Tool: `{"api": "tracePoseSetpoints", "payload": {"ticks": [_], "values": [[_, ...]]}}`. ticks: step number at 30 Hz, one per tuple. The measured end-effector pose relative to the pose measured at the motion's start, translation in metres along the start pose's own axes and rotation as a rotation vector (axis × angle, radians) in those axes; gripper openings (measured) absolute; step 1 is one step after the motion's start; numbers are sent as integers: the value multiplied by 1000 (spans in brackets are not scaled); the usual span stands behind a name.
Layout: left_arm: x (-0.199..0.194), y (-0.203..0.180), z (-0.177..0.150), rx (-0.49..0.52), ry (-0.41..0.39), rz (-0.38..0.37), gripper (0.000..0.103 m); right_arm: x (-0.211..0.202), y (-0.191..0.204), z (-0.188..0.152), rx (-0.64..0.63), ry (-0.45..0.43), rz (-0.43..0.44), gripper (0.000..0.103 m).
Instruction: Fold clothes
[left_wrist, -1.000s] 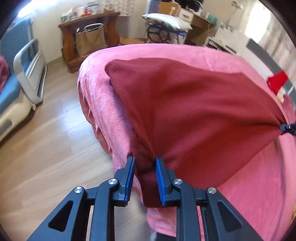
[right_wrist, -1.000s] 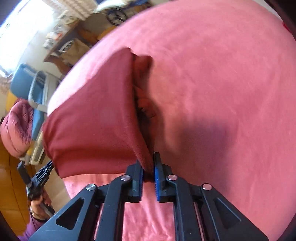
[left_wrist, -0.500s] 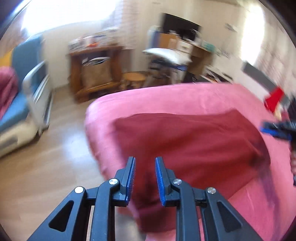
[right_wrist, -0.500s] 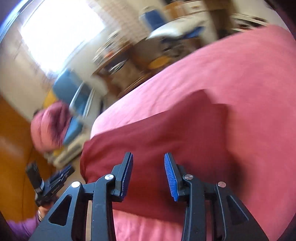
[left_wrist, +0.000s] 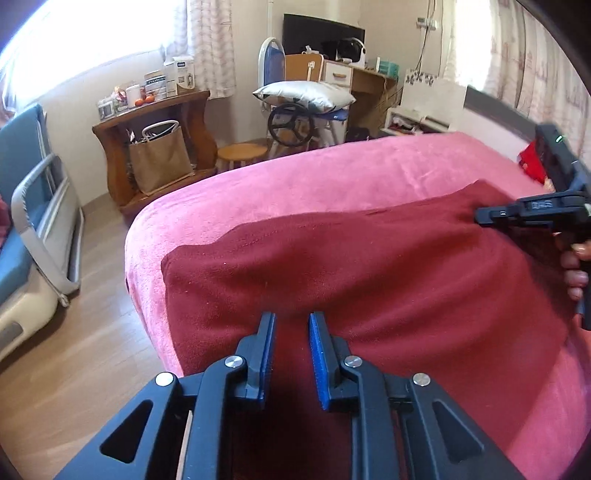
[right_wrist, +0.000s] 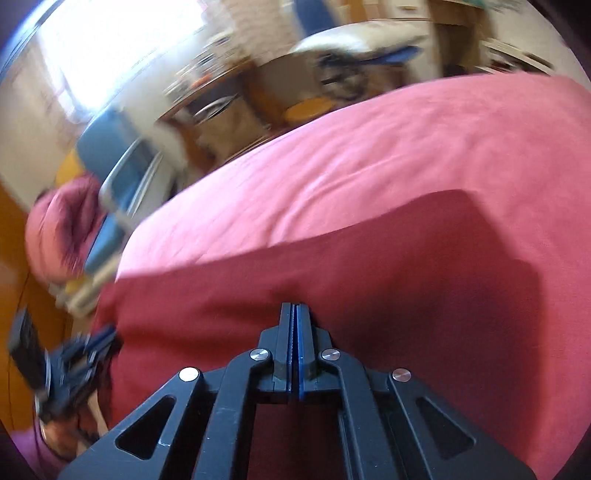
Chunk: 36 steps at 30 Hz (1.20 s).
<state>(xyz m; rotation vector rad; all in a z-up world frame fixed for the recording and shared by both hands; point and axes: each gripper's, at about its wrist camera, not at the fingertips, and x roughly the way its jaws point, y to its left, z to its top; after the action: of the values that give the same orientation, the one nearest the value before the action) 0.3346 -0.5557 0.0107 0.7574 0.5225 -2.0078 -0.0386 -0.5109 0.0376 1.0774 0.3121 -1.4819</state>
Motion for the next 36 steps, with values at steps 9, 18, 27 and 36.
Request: {"api": "tracePoseSetpoints", "payload": {"ticks": [9,18,27,36], "values": [[14,-17,29,127,-29,-14,22,11,46,-14,-113,104,191,13],[58,1,44,132,-3,156,29,60,21,33,61,43,-26,5],[11,33,40,-137,-107,110,26,-15,-8,0,49,-55,61,23],[18,25,52,-106,46,260,27,-59,-42,-1,196,-179,-145,33]]}}
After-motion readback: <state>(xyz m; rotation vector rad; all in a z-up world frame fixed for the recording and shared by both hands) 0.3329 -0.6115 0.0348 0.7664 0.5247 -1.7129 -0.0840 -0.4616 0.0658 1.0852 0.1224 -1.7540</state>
